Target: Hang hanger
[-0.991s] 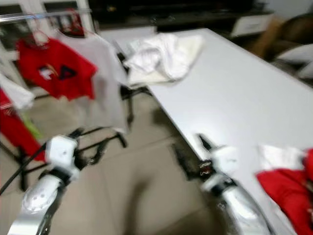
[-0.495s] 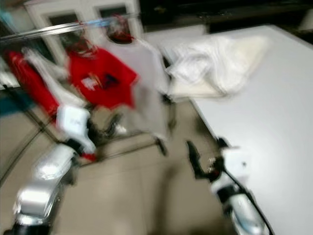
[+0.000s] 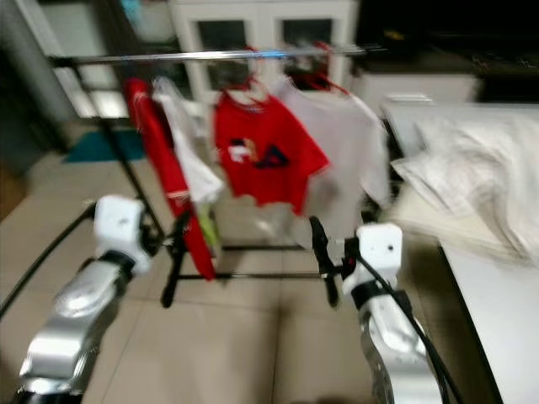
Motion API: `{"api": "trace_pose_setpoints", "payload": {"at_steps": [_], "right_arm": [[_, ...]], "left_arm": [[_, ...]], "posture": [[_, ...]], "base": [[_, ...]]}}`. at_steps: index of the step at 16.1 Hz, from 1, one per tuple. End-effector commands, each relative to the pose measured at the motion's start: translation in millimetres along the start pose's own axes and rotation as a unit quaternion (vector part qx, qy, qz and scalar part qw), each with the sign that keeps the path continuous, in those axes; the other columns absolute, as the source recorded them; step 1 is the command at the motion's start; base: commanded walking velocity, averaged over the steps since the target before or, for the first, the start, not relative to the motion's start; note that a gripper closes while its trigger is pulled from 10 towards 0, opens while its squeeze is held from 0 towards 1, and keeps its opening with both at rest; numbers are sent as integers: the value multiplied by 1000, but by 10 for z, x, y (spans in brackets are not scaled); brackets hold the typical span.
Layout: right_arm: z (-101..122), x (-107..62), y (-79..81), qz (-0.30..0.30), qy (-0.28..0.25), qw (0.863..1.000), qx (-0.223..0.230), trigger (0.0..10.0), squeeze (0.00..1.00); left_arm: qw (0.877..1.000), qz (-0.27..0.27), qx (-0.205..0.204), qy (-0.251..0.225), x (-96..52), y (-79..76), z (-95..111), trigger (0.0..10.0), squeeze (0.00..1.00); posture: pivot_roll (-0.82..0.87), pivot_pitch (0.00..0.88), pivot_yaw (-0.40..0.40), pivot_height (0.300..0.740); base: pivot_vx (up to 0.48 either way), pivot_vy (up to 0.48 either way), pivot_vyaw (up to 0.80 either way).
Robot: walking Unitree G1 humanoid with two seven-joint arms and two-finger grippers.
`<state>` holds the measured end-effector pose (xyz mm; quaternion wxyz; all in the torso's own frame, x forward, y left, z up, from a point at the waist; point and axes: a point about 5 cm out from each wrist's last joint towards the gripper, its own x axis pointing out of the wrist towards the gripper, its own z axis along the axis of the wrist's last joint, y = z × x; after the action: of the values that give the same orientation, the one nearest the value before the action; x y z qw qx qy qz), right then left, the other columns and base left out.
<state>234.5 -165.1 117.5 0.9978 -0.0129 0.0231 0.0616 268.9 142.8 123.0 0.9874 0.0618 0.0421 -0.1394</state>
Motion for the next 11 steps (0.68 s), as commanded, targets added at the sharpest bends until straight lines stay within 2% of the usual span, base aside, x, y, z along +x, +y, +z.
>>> {"api": "trace_pose_setpoints", "payload": {"at_steps": [1, 3, 4, 7, 9, 11], "right_arm": [[-41, 68, 101, 22, 19, 1000, -3, 10000, 1000], [18, 89, 103, 23, 3, 1000, -7, 10000, 1000], [67, 108, 78, 22, -10, 1000, -10, 10000, 1000], [115, 128, 15, 10, -14, 1000, 4, 10000, 1000], [132, 20, 25, 17, -17, 1000, 3, 10000, 1000], [114, -43, 111, 45, -16, 999, 12, 10000, 1000]], "left_arm": [[1000, 3, 24, 16, -20, 77, -47, 10000, 455], [1000, 6, 14, 4, -1, 79, 13, 10000, 545], [1000, 9, 1, -5, 24, 61, 57, 10000, 533], [1000, 5, 5, -9, 29, -15, 57, 10000, 494], [1000, -7, 21, 8, -40, -26, -53, 10000, 486], [1000, -8, 24, 3, -113, 18, -36, 10000, 478]], "posture": [[-30, 0, 79, 740], [-26, 0, 72, 740], [-23, 0, 59, 740], [-57, 0, 58, 740], [-66, 0, 74, 740], [-41, 0, 58, 740]], "base": [[375, 0, 0], [418, 0, 0], [472, 0, 0], [469, 0, 0], [467, 0, 0], [465, 0, 0]]}}
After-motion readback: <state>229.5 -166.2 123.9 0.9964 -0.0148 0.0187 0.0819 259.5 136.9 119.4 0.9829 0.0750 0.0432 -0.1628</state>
